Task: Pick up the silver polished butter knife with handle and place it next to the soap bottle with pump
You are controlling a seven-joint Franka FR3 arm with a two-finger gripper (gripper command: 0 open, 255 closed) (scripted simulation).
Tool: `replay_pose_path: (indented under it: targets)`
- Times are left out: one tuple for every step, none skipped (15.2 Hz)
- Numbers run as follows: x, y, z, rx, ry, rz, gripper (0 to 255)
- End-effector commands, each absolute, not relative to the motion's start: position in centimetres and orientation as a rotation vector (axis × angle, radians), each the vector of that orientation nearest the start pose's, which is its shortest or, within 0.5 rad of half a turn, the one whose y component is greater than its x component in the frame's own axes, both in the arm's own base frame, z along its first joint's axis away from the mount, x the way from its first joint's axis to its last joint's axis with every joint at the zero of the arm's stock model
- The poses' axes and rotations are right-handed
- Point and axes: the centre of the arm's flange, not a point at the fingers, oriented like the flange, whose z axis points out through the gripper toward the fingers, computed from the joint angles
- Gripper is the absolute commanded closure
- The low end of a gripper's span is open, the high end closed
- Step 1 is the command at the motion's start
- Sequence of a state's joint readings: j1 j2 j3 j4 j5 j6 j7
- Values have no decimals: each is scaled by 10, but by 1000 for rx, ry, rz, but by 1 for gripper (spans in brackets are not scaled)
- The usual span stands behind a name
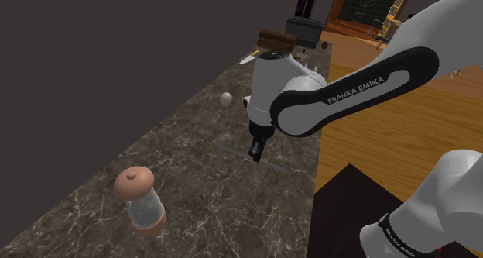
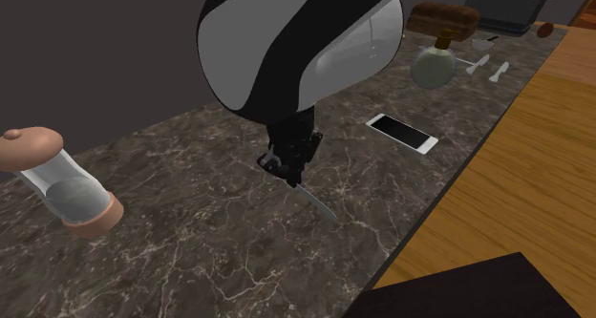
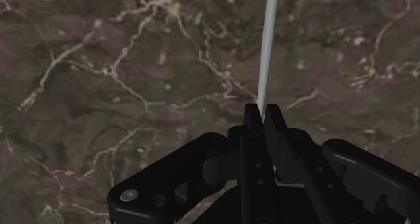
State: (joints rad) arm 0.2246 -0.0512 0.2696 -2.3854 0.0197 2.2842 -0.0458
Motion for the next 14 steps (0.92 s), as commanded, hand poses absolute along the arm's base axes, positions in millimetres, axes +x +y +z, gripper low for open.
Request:
replay_pose_path:
  targets:
    - [425, 230, 335, -3043, -819, 80, 255]
    - [425, 230, 335, -3043, -819, 80, 255]
    - [425, 230, 335, -3043, -819, 80, 255]
    - [425, 230, 335, -3043, -819, 80, 255]
    - [425, 230, 340, -3043, -819, 80, 255]
    - [425, 230, 345, -3043, -819, 80, 255]
    - [425, 230, 350, -3043, -819, 80, 255]
    - [425, 230, 356, -3043, -819, 80, 255]
    - [425, 230, 361, -3043, -819, 80, 255]
    - [425, 230, 366, -3043, -819, 80, 255]
    - [425, 230, 372, -3043, -819, 80, 255]
    - [425, 230, 377, -3043, -819, 80, 255]
    - [425, 230, 382, -3043, -819, 80, 255]
    - [425, 230, 387, -3043, -819, 80, 255]
